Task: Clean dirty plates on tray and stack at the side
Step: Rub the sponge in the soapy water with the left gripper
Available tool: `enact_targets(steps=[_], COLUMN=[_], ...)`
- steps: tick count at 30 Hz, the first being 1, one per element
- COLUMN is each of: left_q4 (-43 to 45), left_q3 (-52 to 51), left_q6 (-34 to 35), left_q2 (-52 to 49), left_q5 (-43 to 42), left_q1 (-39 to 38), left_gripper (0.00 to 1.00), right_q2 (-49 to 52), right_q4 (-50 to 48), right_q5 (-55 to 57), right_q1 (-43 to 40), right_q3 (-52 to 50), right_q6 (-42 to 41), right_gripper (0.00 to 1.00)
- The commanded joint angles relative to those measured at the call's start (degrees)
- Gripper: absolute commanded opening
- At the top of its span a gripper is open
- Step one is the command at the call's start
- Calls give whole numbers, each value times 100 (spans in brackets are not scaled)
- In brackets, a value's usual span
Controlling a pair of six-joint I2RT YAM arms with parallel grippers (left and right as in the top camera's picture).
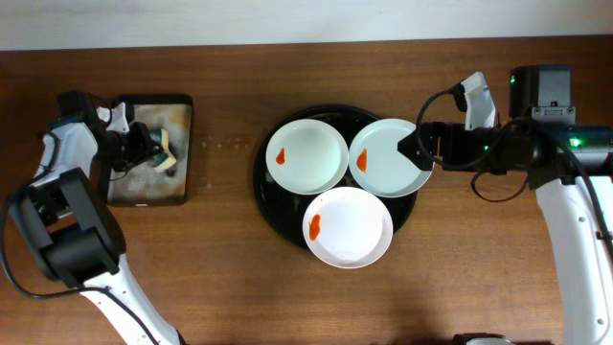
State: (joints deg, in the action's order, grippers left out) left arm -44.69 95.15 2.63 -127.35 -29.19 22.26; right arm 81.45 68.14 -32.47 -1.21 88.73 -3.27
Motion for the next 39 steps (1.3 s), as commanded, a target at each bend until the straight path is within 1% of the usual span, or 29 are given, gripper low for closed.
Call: enact_targets(steps=[1,4,7,11,13,15,19,20,22,24,29,33,36,39], left_q4=[-90,-125,83,221,168,92,90,85,90,17,-208,-234,-293,-136], left_q3=[258,131,-133,-407,-407,-407,-411,-409,-378,-221,127,170,94,-179], left_q6=[216,271,188,275,772,1475,1631,1810,2035,2059,1952,1777,1681,1679], left_q2=[422,361,153,-109,-197,-302,-380,-376,-367,-341,-31,389,400,348], left_q5=[-7,116,107,-203,-186,-177,-302,-319,-619,-887,-846,-267,-2,229], left_q1=[22,31,31,70,120,229,376,398,433,461,455,413,299,216], left_gripper=[0,0,0,0,0,0,0,0,0,0,0,0,0,0], right_q2=[-68,-68,-68,-68,-68,-68,-68,-68,-68,-68,-68,-68,-68,-68], right_q4=[9,9,9,9,7,9,22,22,22,22,22,20,22,22], right_q5=[-57,-57,-57,-57,-55,-57,-57,-57,-57,-57,-57,-55,-55,-57], right_q1=[-26,-26,-26,-26,-26,-26,-26,-26,-26,-26,-26,-26,-26,-26], right_q3=[133,133,133,133,133,133,133,133,133,133,133,133,133,133], right_q6=[-48,-48,-48,-48,-48,-48,-48,-48,-48,-48,-48,-48,-48,-48], right_gripper=[99,99,99,99,99,99,99,99,99,99,99,99,99,99])
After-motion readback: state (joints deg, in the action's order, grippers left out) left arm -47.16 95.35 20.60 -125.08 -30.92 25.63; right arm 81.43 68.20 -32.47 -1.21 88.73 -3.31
